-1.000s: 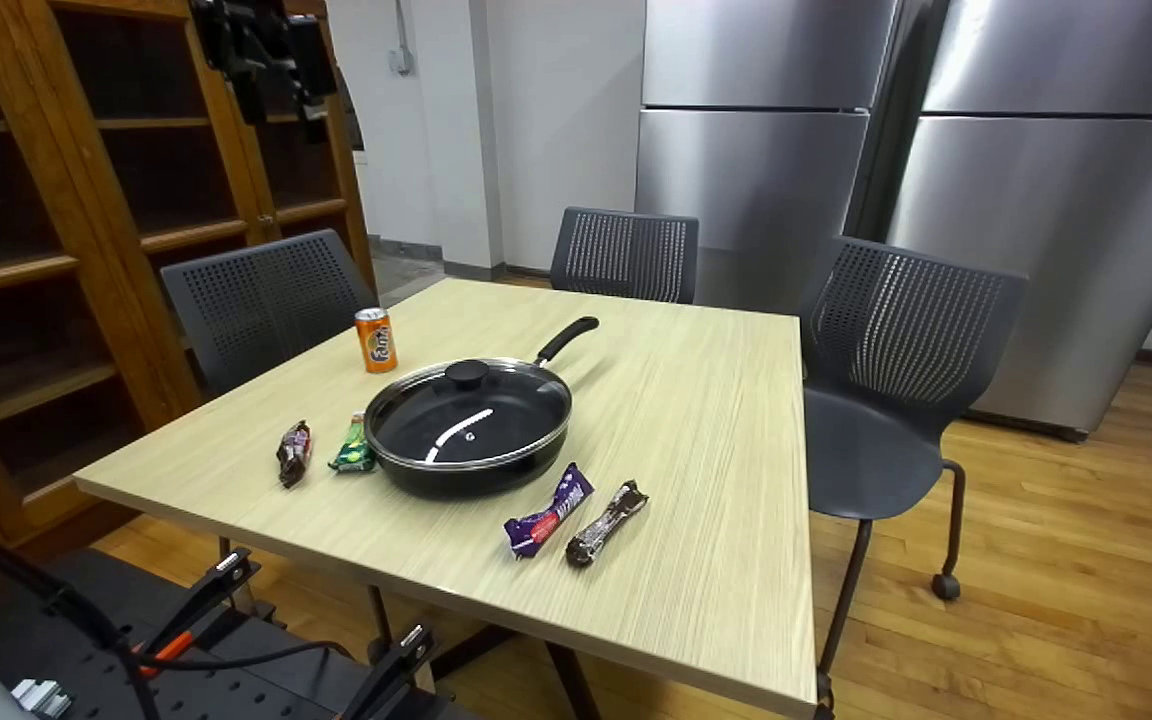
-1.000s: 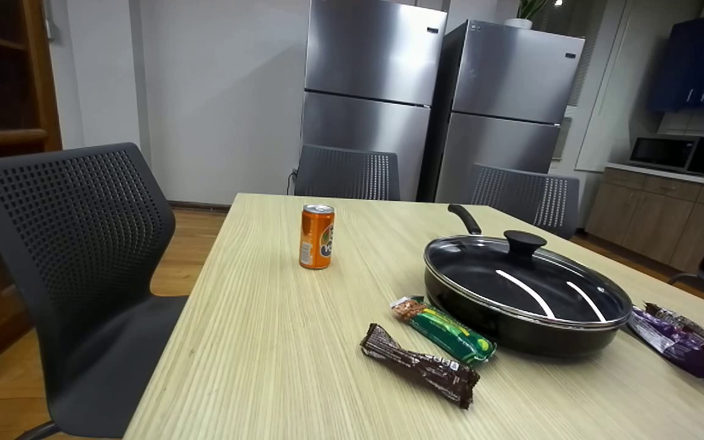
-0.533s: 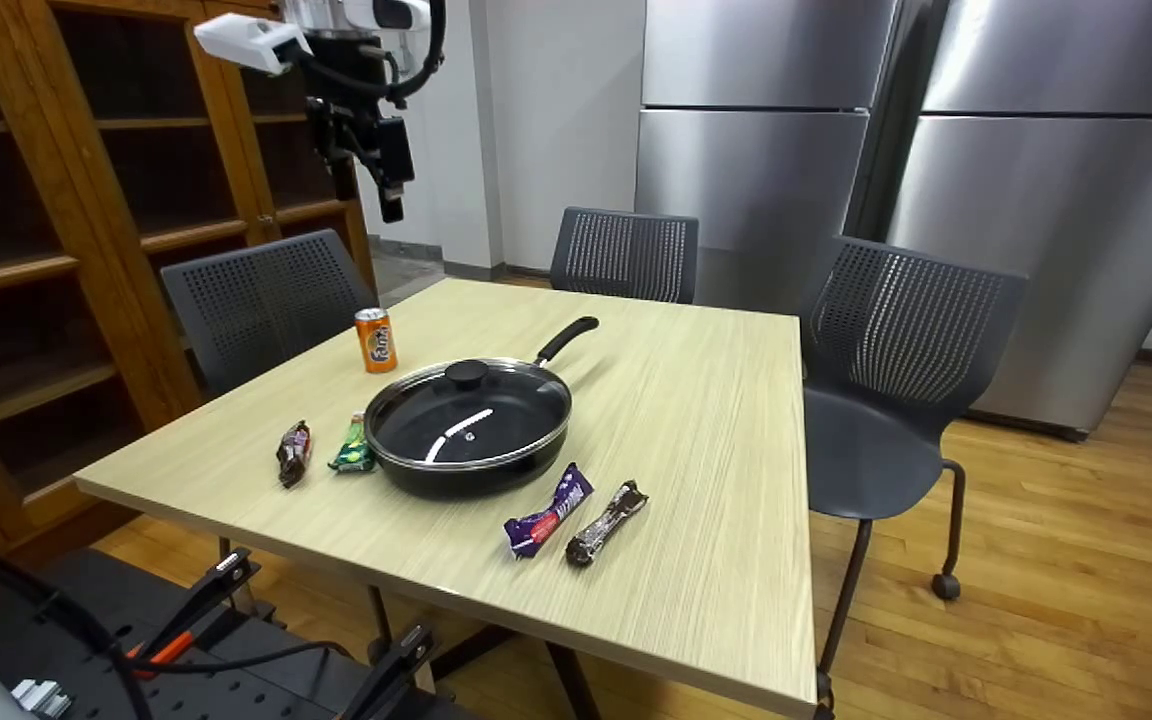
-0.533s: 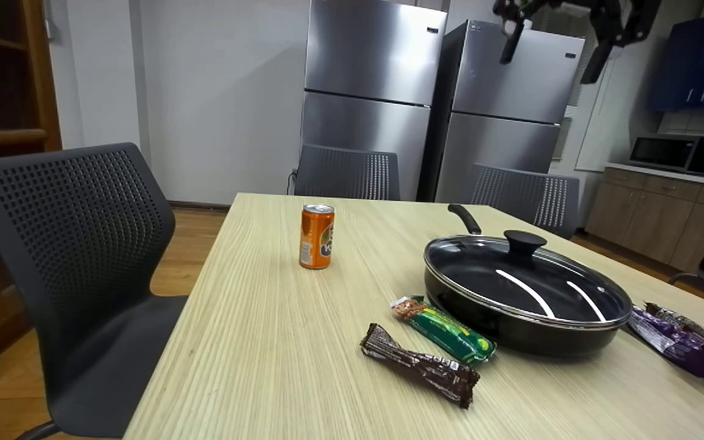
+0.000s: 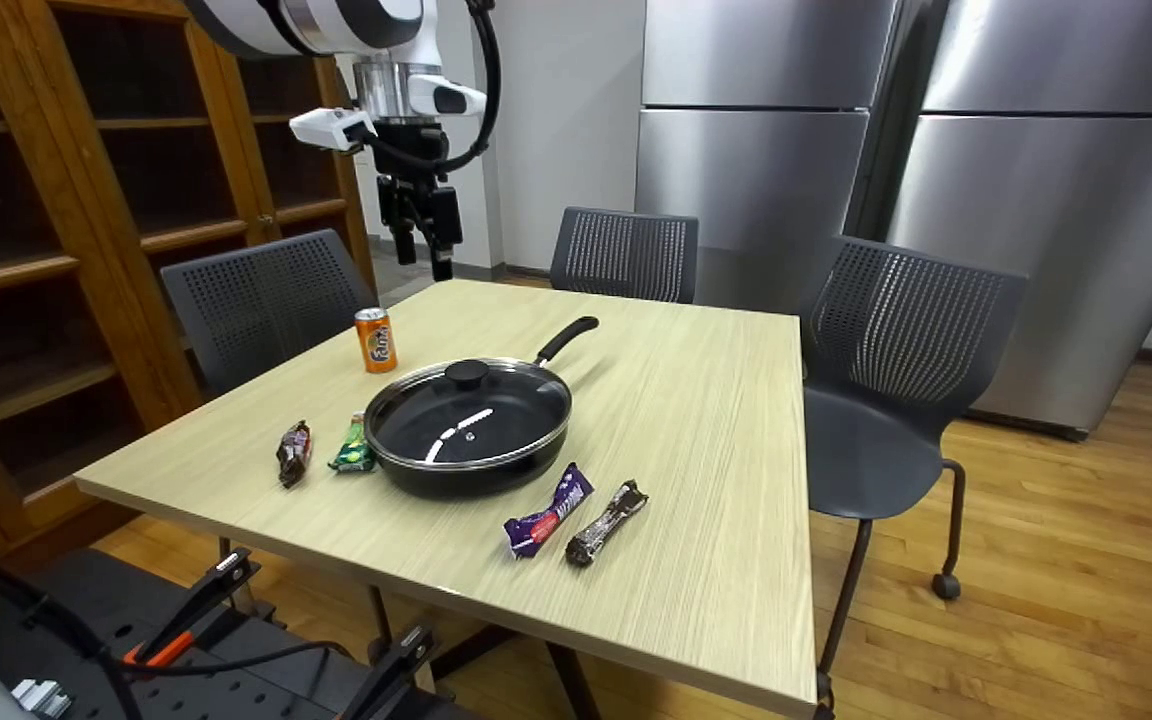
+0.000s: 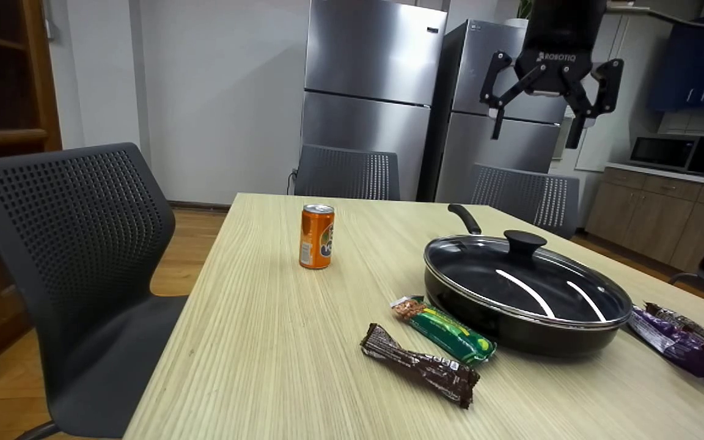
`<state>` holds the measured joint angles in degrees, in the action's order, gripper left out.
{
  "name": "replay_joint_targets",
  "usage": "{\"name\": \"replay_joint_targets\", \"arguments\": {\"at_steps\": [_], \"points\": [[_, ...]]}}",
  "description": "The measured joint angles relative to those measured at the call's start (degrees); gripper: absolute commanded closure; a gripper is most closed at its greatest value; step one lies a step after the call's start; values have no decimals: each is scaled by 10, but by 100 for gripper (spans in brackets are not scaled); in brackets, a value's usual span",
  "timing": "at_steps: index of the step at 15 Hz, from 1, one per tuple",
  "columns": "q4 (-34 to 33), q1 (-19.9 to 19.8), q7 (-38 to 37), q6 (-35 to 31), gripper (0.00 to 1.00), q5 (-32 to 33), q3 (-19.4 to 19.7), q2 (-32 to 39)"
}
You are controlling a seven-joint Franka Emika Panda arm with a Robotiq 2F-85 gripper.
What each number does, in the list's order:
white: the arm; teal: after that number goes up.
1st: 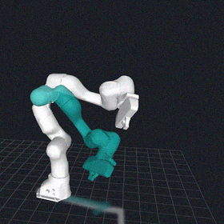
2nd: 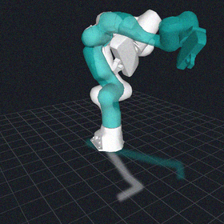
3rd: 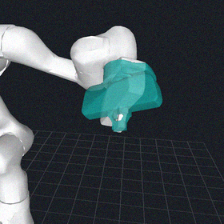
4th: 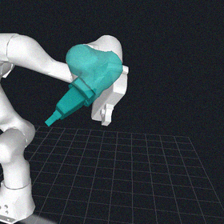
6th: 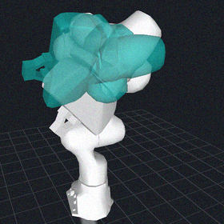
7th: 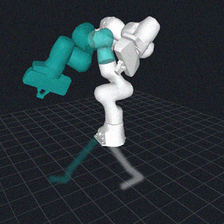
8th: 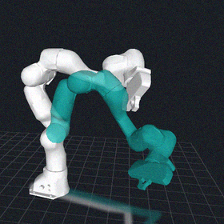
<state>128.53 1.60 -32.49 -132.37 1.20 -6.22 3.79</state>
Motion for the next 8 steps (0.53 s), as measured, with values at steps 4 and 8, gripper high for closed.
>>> {"name": "replay_joint_targets", "arguments": {"at_steps": [4, 8], "points": [[-23, 10, -33, 0, 0, 13, 20, 53], [-36, 25, -63, -1, 0, 14, 40, 98]]}}
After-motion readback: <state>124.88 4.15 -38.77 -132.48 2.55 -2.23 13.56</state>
